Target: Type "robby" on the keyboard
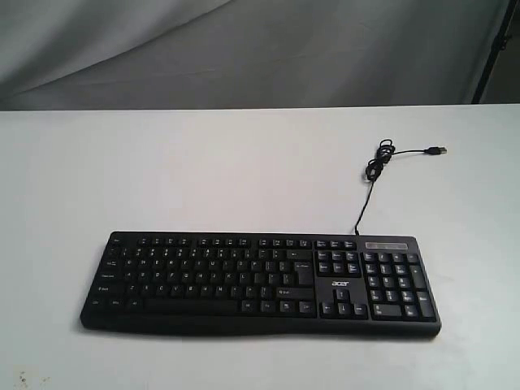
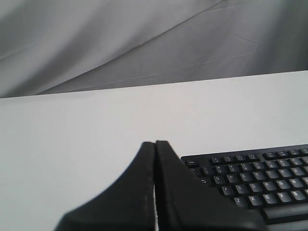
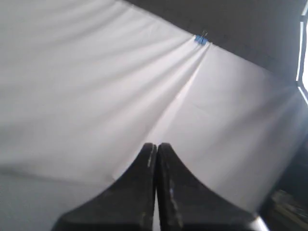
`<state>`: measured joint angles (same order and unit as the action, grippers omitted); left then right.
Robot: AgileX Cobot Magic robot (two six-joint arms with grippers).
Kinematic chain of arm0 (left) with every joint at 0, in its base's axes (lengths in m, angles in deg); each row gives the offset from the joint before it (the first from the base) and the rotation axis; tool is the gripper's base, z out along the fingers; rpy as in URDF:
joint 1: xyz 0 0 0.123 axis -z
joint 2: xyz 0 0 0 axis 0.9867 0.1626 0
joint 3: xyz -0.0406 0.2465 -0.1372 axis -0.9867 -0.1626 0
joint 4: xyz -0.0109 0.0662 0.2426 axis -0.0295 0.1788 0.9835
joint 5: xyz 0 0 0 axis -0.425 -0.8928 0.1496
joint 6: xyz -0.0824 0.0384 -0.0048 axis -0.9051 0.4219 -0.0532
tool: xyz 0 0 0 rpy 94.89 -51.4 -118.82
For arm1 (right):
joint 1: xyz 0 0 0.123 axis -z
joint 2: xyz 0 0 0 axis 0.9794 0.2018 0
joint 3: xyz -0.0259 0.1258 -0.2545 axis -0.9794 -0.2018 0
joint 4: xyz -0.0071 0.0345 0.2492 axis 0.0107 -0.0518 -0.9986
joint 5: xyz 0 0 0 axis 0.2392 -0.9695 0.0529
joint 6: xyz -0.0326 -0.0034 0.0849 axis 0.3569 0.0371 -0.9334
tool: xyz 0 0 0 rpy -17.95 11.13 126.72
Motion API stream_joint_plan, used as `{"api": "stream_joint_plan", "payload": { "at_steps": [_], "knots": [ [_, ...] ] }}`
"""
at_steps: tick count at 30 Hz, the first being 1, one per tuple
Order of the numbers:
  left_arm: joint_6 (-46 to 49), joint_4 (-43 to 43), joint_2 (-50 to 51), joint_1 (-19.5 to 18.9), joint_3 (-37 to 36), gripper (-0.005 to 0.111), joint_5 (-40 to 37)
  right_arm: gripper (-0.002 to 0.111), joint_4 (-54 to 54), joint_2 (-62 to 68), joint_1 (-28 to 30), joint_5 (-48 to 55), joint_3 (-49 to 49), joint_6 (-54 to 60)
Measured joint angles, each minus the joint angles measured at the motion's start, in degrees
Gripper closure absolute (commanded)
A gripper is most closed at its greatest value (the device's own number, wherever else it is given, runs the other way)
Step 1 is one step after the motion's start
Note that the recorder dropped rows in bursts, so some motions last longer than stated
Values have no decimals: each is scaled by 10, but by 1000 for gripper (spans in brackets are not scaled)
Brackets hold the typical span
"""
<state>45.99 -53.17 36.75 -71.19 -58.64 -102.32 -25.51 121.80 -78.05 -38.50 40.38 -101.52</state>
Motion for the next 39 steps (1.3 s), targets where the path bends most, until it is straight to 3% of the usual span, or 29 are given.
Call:
{"api": "stream_joint_plan", "payload": {
  "at_steps": [1, 2, 3, 4, 5, 7, 9, 11, 12, 16, 23, 32, 39],
  "knots": [
    [0, 0, 0, 0, 0, 107, 0, 108, 55, 16, 0, 34, 16, -7],
    [0, 0, 0, 0, 0, 107, 0, 108, 126, 55, 0, 153, 54, -35],
    [0, 0, 0, 0, 0, 107, 0, 108, 129, 72, 0, 212, 70, -43],
    [0, 0, 0, 0, 0, 107, 0, 108, 90, 117, 0, 354, 115, -34],
    [0, 0, 0, 0, 0, 107, 0, 108, 50, 139, 2, 399, 139, -11],
    [0, 0, 0, 0, 0, 107, 0, 108, -189, 198, 4, 482, 204, 201],
    [0, 0, 0, 0, 0, 107, 0, 108, -677, 280, 4, 577, 281, 573],
    [0, 0, 0, 0, 0, 107, 0, 108, -909, 340, -8, 663, 311, 773],
    [0, 0, 0, 0, 0, 107, 0, 108, -952, 363, -17, 688, 316, 814],
    [0, 0, 0, 0, 0, 107, 0, 108, -938, 459, -109, 721, 317, 885],
    [0, 0, 0, 0, 0, 107, 0, 108, -922, 546, -247, 635, 306, 925],
    [0, 0, 0, 0, 0, 107, 0, 108, -923, 620, -357, 593, 306, 986],
    [0, 0, 0, 0, 0, 107, 0, 108, -924, 698, -396, 594, 348, 997]
  ]
}}
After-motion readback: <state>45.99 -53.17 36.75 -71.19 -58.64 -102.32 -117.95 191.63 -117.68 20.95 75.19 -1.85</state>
